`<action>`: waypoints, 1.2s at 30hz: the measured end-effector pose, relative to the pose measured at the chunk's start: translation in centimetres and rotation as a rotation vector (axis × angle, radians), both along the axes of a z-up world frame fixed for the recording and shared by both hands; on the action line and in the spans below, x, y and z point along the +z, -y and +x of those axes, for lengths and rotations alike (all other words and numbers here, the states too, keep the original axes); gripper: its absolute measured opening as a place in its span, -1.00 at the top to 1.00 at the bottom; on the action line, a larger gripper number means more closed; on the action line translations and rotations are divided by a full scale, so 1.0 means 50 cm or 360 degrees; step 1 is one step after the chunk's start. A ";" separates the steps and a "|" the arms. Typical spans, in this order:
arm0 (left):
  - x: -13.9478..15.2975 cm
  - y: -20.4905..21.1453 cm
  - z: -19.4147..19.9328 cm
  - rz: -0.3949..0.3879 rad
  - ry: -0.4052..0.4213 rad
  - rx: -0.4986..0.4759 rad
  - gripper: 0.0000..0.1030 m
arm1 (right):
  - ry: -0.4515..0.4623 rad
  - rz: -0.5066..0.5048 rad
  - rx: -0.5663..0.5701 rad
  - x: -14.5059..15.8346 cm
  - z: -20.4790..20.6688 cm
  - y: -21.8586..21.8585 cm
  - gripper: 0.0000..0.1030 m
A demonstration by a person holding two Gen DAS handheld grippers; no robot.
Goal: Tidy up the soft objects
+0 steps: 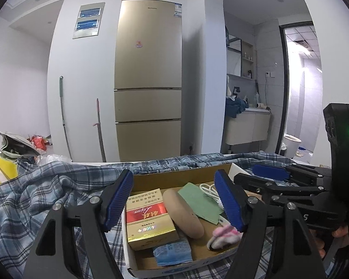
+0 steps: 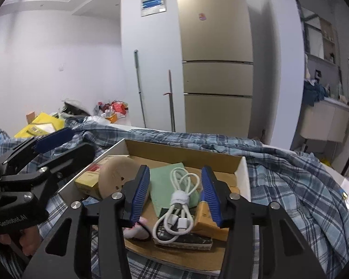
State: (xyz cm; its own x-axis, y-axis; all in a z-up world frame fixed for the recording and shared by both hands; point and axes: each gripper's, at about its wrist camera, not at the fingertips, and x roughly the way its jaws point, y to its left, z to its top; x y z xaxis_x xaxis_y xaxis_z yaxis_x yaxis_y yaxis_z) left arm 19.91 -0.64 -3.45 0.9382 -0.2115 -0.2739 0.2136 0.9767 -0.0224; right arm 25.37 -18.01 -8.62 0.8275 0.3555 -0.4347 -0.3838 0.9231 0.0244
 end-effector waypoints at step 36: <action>0.237 0.002 -0.450 -0.0034 0.0500 0.0138 -1.00 | 0.0745 0.0232 -0.0233 0.264 -0.450 0.093 -1.00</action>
